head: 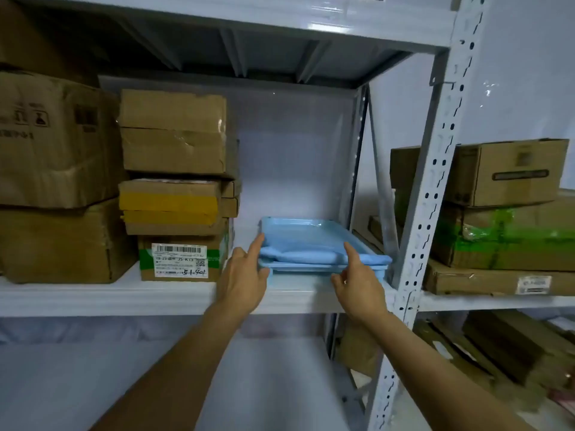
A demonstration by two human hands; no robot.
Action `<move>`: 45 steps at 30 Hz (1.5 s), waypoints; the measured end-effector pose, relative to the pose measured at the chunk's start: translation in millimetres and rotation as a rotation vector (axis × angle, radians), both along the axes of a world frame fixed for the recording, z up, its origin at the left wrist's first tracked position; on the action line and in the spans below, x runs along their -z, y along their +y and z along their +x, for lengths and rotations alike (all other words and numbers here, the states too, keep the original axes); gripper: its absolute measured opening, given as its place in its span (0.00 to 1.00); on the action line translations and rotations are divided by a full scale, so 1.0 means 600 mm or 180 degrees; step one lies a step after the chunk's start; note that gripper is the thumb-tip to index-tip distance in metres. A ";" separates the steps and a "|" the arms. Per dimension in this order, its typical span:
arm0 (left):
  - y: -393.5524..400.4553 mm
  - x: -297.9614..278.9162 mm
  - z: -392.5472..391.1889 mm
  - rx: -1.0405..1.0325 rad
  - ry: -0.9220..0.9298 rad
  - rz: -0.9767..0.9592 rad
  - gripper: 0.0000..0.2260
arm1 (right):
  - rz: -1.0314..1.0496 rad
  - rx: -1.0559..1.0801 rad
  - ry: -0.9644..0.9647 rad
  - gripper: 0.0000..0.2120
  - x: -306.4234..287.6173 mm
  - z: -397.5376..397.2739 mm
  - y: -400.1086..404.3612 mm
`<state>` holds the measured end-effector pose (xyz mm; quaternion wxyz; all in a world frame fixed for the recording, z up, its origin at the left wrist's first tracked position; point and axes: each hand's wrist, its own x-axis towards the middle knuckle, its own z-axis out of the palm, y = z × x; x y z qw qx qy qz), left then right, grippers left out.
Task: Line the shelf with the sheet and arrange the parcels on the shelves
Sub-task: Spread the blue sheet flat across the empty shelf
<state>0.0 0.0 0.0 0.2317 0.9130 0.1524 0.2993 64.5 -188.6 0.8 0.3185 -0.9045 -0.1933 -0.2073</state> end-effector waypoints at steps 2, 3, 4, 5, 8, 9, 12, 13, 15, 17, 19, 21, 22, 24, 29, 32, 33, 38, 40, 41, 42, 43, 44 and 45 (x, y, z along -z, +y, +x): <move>0.000 -0.010 0.014 -0.0206 0.0008 0.0100 0.24 | 0.0158 -0.0042 0.0177 0.33 -0.003 0.017 -0.006; 0.003 -0.012 0.021 -0.0284 -0.0019 0.0162 0.20 | 0.0108 -0.0023 0.0221 0.33 -0.005 0.024 -0.008; 0.007 -0.014 0.027 -0.0338 -0.0017 0.0225 0.16 | 0.0059 0.0032 0.0312 0.34 -0.008 0.030 -0.010; 0.006 -0.018 0.032 -0.0325 -0.0052 0.0283 0.13 | 0.0008 0.0071 0.0345 0.33 -0.012 0.038 -0.013; -0.008 -0.033 0.032 -0.0316 -0.0301 0.0297 0.10 | -0.0085 0.0271 0.0267 0.22 -0.026 0.055 -0.025; -0.013 -0.040 0.032 -0.0339 -0.0447 0.0236 0.10 | -0.0066 0.0311 0.0197 0.17 -0.030 0.062 -0.027; -0.026 -0.069 0.030 -0.0297 -0.0890 -0.0117 0.09 | 0.0434 0.0250 0.0103 0.08 -0.054 0.079 -0.027; -0.029 -0.082 0.029 -0.0237 -0.1032 -0.0336 0.08 | 0.0632 0.0193 0.0083 0.07 -0.067 0.082 -0.026; -0.032 -0.109 0.030 -0.0024 -0.1330 -0.0925 0.08 | 0.0839 0.0102 0.0010 0.07 -0.103 0.086 -0.024; -0.031 -0.137 0.032 0.0227 -0.1620 -0.1319 0.06 | 0.0929 -0.0032 -0.0099 0.09 -0.140 0.093 -0.018; -0.024 -0.160 0.035 0.0434 -0.1822 -0.1464 0.01 | 0.0901 -0.0041 -0.0314 0.11 -0.169 0.099 -0.011; -0.017 -0.177 0.034 0.0742 -0.1839 -0.1580 0.14 | 0.1060 -0.0174 -0.0330 0.12 -0.192 0.104 -0.006; -0.013 -0.177 0.035 0.0993 -0.1719 -0.1589 0.25 | 0.1249 -0.0373 -0.0190 0.13 -0.201 0.105 -0.004; -0.009 -0.164 0.039 0.1450 -0.1415 -0.1414 0.44 | 0.1655 -0.0728 0.0223 0.15 -0.215 0.100 0.002; 0.007 -0.121 0.079 0.1067 -0.0972 -0.0976 0.54 | 0.2349 -0.1238 0.0994 0.09 -0.219 0.092 0.028; 0.022 -0.124 0.101 0.1008 -0.0933 -0.2407 0.55 | 0.2583 -0.1596 0.1323 0.09 -0.216 0.095 0.037; 0.027 -0.123 0.107 0.1024 -0.0807 -0.2588 0.52 | 0.2655 -0.1655 0.1369 0.09 -0.214 0.097 0.042; 0.027 -0.137 0.137 0.1119 -0.1167 -0.2725 0.08 | 0.2457 -0.1421 0.1733 0.18 -0.198 0.113 0.059; 0.042 -0.150 0.146 0.0958 -0.1440 -0.2676 0.14 | 0.2209 -0.1541 0.1743 0.27 -0.201 0.121 0.047; 0.051 -0.156 0.150 0.0855 -0.1533 -0.2563 0.15 | 0.1932 -0.1637 0.1662 0.33 -0.204 0.124 0.038; 0.057 -0.163 0.153 0.0785 -0.1603 -0.2436 0.15 | 0.1557 -0.1673 0.1558 0.37 -0.206 0.125 0.031; 0.062 -0.168 0.155 0.0720 -0.1608 -0.2287 0.14 | 0.1167 -0.1630 0.1416 0.36 -0.206 0.127 0.026; 0.064 -0.172 0.159 0.0654 -0.1568 -0.2112 0.12 | 0.0836 -0.1501 0.1192 0.32 -0.206 0.132 0.023; 0.063 -0.176 0.161 0.0594 -0.1546 -0.1941 0.10 | 0.0636 -0.1283 0.0878 0.26 -0.205 0.139 0.022</move>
